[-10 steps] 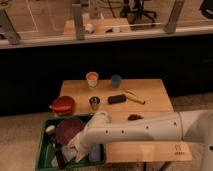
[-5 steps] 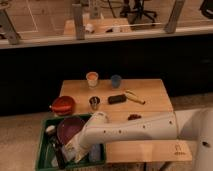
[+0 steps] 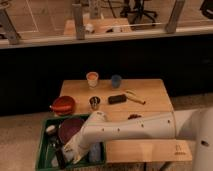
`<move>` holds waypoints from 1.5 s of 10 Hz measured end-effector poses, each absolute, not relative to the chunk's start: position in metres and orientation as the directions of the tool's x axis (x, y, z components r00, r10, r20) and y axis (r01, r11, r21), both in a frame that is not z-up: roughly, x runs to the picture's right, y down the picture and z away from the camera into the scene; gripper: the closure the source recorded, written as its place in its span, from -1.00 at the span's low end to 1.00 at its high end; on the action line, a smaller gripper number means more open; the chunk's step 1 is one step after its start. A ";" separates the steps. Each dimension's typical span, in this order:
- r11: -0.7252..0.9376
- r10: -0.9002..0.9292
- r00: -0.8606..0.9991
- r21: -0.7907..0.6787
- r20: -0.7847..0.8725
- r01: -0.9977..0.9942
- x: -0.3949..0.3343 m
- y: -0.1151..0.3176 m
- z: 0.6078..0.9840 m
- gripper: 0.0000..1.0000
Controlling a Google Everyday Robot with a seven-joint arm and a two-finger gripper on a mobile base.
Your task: Place towel in purple bowl
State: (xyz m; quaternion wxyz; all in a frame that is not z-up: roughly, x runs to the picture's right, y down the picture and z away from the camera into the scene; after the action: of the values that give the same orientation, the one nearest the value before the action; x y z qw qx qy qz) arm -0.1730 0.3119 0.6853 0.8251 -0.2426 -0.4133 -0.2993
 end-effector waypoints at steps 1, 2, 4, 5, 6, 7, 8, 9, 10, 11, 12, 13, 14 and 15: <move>0.703 -0.307 0.473 -0.138 0.826 0.698 -0.172 0.312 0.682 -0.16; 0.706 -0.315 0.477 -0.134 0.821 0.696 -0.172 0.311 0.679 -0.16; 0.701 -0.343 0.507 -0.145 0.791 0.699 -0.173 0.313 0.680 -0.16; 0.696 -0.347 0.516 -0.153 0.783 0.701 -0.174 0.315 0.683 -0.16; 0.694 -0.349 0.526 -0.163 0.775 0.701 -0.175 0.315 0.686 -0.16; 0.698 -0.343 0.542 -0.178 0.767 0.694 -0.176 0.315 0.691 -0.16; 0.703 -0.335 0.555 -0.190 0.761 0.685 -0.175 0.314 0.695 -0.16; 0.711 -0.323 0.572 -0.205 0.754 0.672 -0.174 0.313 0.700 -0.16; 0.719 -0.308 0.585 -0.219 0.750 0.660 -0.173 0.312 0.703 -0.16; 0.724 -0.303 0.595 -0.227 0.745 0.652 -0.172 0.311 0.707 -0.16; 0.726 -0.297 0.600 -0.232 0.743 0.647 -0.171 0.311 0.710 -0.16; 0.728 -0.292 0.605 -0.238 0.741 0.643 -0.171 0.311 0.713 -0.16; 0.728 -0.288 0.608 -0.243 0.739 0.641 -0.171 0.311 0.716 -0.16; 0.727 -0.287 0.609 -0.246 0.739 0.641 -0.173 0.311 0.718 -0.16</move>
State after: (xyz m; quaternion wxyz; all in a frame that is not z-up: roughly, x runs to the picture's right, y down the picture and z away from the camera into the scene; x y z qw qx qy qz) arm -0.1727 0.3107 0.7178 0.8607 -0.2525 -0.3503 -0.2696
